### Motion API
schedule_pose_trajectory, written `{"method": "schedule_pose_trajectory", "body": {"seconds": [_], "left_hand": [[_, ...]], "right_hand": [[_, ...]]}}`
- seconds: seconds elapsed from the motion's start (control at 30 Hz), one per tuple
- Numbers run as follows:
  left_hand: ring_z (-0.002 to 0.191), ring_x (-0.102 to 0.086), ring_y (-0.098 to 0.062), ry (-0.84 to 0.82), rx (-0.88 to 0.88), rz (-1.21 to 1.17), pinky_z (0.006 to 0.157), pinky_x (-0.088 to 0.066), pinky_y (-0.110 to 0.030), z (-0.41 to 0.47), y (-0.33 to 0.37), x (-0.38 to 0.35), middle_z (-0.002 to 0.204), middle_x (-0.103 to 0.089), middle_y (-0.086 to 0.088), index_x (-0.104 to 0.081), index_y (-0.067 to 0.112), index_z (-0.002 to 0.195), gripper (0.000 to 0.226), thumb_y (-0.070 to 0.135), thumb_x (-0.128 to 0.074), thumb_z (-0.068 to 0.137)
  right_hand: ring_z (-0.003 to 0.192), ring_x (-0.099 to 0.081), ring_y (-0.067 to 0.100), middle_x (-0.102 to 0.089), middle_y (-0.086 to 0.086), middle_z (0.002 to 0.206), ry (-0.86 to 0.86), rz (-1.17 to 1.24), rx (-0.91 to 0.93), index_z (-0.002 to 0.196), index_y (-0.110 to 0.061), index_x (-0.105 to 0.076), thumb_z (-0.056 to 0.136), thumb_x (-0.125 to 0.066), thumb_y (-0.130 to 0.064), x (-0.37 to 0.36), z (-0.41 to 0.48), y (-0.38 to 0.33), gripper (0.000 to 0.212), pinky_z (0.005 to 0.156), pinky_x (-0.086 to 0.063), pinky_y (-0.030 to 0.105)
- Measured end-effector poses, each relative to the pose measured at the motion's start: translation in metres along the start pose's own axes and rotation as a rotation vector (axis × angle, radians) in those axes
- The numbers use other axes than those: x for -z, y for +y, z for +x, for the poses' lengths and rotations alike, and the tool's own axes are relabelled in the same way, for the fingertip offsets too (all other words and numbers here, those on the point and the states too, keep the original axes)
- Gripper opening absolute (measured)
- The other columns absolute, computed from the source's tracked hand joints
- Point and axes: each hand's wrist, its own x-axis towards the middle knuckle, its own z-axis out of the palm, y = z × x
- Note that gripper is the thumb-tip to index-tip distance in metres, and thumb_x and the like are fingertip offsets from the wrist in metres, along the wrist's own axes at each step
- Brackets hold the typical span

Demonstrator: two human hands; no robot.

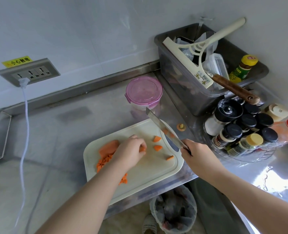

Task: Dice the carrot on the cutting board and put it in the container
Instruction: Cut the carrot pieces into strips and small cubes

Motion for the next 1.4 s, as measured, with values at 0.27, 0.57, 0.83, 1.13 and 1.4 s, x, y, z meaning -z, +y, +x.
{"method": "schedule_pose_trajectory", "body": {"seconds": [0.27,0.57,0.83,1.13,1.4], "left_hand": [[0.080,-0.058,-0.009,0.161,0.288,-0.384,0.067,-0.036,-0.014,-0.003,-0.003,0.002,0.083,-0.062,0.006,-0.067,0.017,0.092,0.010,0.017,-0.071,0.082],[0.074,-0.065,-0.013,0.260,0.168,-0.380,0.070,-0.050,-0.022,-0.022,0.004,-0.018,0.080,-0.068,-0.001,-0.058,0.019,0.076,0.019,0.011,-0.075,0.079],[0.075,-0.058,-0.005,0.074,0.164,-0.392,0.061,-0.038,-0.002,-0.009,-0.005,0.004,0.075,-0.060,0.015,-0.061,0.026,0.087,0.023,0.003,-0.063,0.084],[0.084,-0.058,-0.010,-0.073,0.106,-0.324,0.084,-0.048,-0.021,0.006,-0.010,0.001,0.092,-0.065,0.003,-0.066,0.017,0.097,0.024,-0.003,-0.058,0.086],[0.091,-0.062,-0.012,-0.059,0.070,-0.211,0.086,-0.047,-0.021,0.006,-0.008,-0.003,0.102,-0.068,0.001,-0.069,0.015,0.107,0.024,0.004,-0.056,0.090]], "right_hand": [[0.054,-0.045,0.007,-0.047,-0.011,0.062,-0.015,-0.010,0.027,0.108,-0.016,-0.060,0.099,-0.041,-0.017,0.000,0.000,-0.007,0.020,0.047,-0.029,0.016],[0.052,-0.044,0.005,-0.047,-0.011,0.062,-0.037,-0.009,0.021,0.111,-0.014,-0.059,0.100,-0.040,-0.018,0.002,-0.004,-0.007,0.022,0.045,-0.030,0.014],[0.054,-0.045,0.011,-0.050,-0.006,0.062,-0.019,-0.025,0.021,0.103,-0.014,-0.059,0.099,-0.041,-0.017,0.003,-0.005,-0.007,0.018,0.047,-0.031,0.020],[0.051,-0.042,0.007,-0.047,-0.010,0.060,-0.007,-0.035,0.044,0.106,-0.016,-0.059,0.099,-0.041,-0.018,0.001,-0.006,-0.008,0.020,0.045,-0.029,0.017],[0.050,-0.041,0.005,-0.044,-0.011,0.059,-0.016,-0.024,0.048,0.099,-0.021,-0.056,0.099,-0.041,-0.017,0.001,-0.004,-0.009,0.016,0.045,-0.028,0.017]]}}
